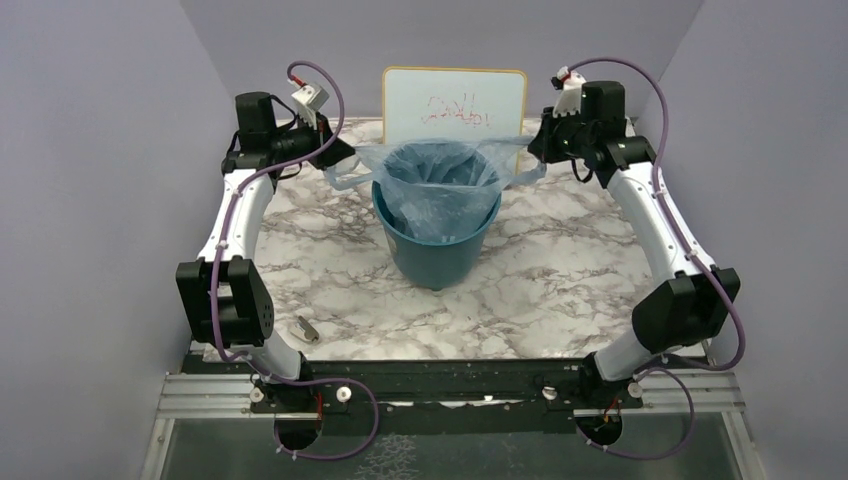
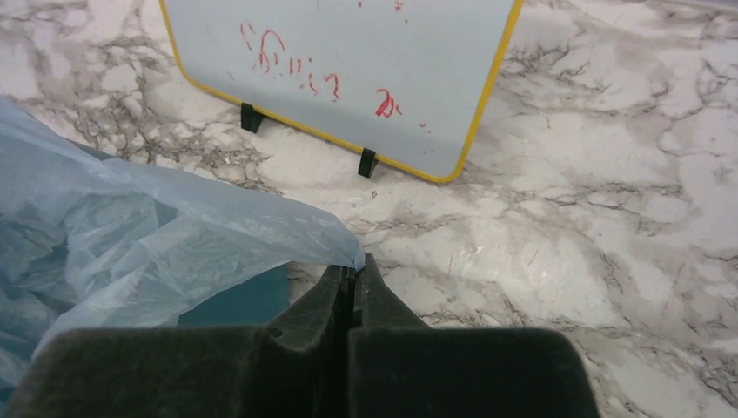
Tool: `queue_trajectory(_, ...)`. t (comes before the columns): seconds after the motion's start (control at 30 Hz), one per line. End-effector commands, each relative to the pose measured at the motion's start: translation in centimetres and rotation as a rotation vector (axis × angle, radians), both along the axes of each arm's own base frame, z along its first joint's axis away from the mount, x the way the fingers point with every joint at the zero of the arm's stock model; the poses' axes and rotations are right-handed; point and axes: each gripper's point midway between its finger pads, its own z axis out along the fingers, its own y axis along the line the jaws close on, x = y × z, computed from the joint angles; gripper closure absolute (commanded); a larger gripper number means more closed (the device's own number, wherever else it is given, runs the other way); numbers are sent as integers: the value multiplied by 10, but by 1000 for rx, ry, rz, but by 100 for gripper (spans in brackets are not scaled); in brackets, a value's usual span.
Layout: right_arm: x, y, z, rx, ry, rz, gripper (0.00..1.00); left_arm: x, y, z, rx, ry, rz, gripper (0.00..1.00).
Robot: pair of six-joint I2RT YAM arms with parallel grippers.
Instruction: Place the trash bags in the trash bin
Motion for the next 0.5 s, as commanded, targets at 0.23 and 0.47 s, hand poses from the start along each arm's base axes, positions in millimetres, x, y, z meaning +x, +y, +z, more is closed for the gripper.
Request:
queue_trajectory(0.23,-23,5,-80,-48,325,78,93,-10,2,-38,-40,95,46,100)
queue_trajectory(0.47,-31,10,-81,-19,346,99,69,-25,3,-59,-33,136,66,99)
